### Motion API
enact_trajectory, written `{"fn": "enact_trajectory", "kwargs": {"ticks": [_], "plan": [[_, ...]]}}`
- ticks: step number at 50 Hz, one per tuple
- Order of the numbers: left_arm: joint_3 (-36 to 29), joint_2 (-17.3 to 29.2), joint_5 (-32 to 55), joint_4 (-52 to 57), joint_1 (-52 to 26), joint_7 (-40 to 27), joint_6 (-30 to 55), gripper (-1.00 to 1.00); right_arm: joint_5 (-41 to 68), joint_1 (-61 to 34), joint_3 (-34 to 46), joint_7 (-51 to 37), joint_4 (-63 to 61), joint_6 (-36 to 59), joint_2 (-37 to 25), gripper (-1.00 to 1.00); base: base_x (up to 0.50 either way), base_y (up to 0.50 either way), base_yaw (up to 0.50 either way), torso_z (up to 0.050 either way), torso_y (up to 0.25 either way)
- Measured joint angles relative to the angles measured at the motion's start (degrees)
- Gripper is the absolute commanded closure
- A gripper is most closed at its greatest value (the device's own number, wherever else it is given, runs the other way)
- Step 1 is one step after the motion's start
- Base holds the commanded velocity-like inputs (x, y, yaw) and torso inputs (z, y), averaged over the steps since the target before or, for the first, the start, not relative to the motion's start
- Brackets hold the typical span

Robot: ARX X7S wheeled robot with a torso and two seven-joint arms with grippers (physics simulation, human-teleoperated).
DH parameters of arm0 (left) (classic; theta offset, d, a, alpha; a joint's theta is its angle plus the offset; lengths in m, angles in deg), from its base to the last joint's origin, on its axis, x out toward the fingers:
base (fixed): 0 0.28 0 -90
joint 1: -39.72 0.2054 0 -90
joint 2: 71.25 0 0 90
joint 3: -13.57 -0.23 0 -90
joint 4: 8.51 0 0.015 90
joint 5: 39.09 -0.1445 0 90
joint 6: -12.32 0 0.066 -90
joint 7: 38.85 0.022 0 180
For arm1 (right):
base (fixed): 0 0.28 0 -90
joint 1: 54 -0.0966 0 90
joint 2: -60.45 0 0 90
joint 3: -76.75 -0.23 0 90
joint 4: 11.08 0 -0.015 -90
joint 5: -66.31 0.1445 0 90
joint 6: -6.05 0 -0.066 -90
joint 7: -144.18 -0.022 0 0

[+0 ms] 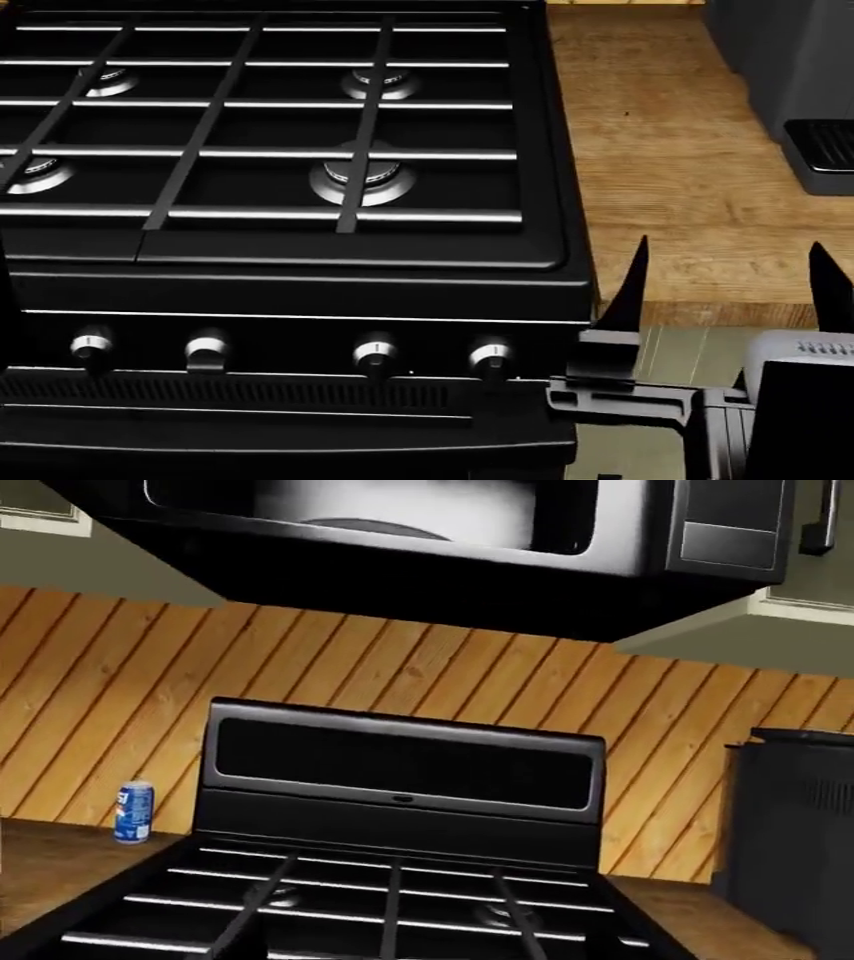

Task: Pick the broccoli from the counter and place it in the microwave.

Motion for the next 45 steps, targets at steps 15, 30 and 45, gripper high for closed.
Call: {"fn": "enact_trajectory", "kwargs": {"ticks": [15, 30, 45], "plan": [[1.4, 1.7, 3.4, 6.0, -1.3, -1.5, 5.6, -1.00, 9.0, -1.8, 0.7, -8.3, -6.5, 5.1, -6.7, -1.00, 0.00, 0.50, 0.00, 0.000, 0.000], [1.6, 2.5, 4.8, 7.6, -0.7, -2.7, 6.4, -1.00, 11.5, -1.6, 2.2, -11.5, -8.1, 5.0, -9.5, -1.00, 0.00, 0.50, 0.00, 0.000, 0.000], [0.8, 2.7, 5.1, 7.2, -0.3, -3.6, 5.7, -1.00, 12.6, -1.8, 3.3, -12.9, -7.7, 3.7, -11.0, -1.00, 0.00, 0.50, 0.00, 0.000, 0.000]]}}
